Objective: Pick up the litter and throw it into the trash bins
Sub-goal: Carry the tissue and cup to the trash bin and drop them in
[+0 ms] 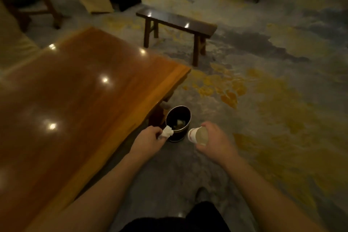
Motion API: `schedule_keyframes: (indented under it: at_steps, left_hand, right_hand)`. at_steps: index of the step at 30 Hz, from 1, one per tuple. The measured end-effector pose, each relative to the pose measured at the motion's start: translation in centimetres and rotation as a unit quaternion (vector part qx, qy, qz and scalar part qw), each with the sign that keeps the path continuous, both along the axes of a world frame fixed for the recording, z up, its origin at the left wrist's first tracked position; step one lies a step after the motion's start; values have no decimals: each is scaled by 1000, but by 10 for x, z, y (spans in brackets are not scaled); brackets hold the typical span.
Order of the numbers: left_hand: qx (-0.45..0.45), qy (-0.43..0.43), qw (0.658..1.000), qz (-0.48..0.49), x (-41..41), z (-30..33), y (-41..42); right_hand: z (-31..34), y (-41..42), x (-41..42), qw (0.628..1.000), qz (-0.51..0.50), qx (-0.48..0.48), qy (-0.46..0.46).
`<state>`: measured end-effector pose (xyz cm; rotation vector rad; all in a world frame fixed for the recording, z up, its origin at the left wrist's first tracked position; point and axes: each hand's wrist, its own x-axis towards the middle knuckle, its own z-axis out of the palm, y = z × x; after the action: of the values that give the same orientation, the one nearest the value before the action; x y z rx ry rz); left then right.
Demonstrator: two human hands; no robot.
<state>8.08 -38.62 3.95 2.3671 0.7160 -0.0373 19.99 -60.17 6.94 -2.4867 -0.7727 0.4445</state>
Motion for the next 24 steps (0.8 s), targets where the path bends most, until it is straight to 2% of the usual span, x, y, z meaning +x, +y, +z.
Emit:
schedule_keyframes:
  at_steps: [6,11,16,21,24]
  left_hand:
    - [-58,58,991,106,71,-41,-6]
    - [-129,109,979,117,129,-99,5]
    - [-177,141,968,109,197,-201,33]
    - [-158,160,970,92,255,-317,57]
    - [-138,154,972,116,284,-376,71]
  right_hand:
    - [-41,26,103,997,54,-27,54]
    - [-101,53,158,994,40,-51,87]
    - [-197,82,203,992,-5,-70,103]
    - [-310,118,243,986,-73,-55,137]
    - [-373,136,265,982,-88,-61,155]
